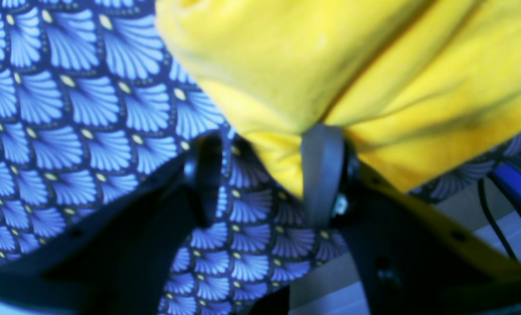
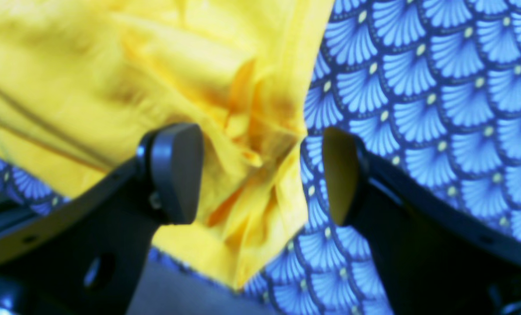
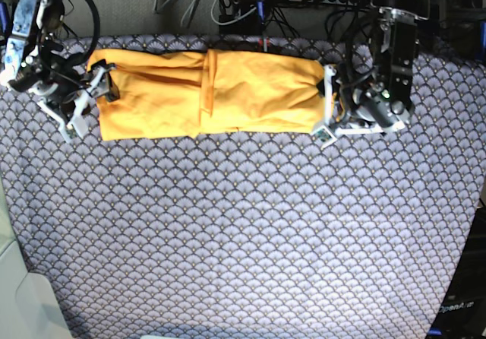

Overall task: Fold the T-shirt properly
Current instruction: 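Release the left gripper and raise it away from the strip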

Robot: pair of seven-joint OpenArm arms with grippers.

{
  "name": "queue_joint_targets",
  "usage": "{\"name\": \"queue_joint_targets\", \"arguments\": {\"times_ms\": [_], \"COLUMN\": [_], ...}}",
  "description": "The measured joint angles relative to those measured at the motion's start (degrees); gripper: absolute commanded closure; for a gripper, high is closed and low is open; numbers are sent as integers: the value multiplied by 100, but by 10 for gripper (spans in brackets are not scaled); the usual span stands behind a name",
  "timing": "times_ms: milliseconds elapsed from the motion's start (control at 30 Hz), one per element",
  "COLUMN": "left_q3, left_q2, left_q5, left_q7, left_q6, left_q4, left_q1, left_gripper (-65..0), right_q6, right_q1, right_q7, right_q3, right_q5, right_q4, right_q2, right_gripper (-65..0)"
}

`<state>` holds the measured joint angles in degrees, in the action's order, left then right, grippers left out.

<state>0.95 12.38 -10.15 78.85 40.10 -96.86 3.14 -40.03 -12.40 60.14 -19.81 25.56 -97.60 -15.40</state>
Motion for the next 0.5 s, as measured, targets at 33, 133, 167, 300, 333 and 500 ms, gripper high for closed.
{"name": "queue_joint_targets", "arguments": {"times_ms": [33,133,167,300,333,500], "left_q3": [0,0,0,0,0,0], "left_q2": [0,-2,-2,0,0,0], "left_q5": [2,0,2,0,0,0], "left_q7": [0,0,2,2,2,4], "left_q6": [0,0,0,0,0,0], "left_q4": [0,-7,-7,-7,-7,-7], "left_q1": [0,4,4,4,4,2], "left_gripper": [-289,-289,-289,-289,-289,-289], "right_q6": [2,0,0,0,0,2], "right_q1": [31,142,179,232,229,236], "right_q7": [-20,2,-4,-13,-11,-22], "right_q3": [0,0,0,0,0,-28], "right_q5": [7,2,7,24,24,-22], "right_q4": [168,573,608,675,675,669], "right_q2": [0,2,0,0,2,142], "right_gripper": [-437,-437,-437,-437,-437,-433]}}
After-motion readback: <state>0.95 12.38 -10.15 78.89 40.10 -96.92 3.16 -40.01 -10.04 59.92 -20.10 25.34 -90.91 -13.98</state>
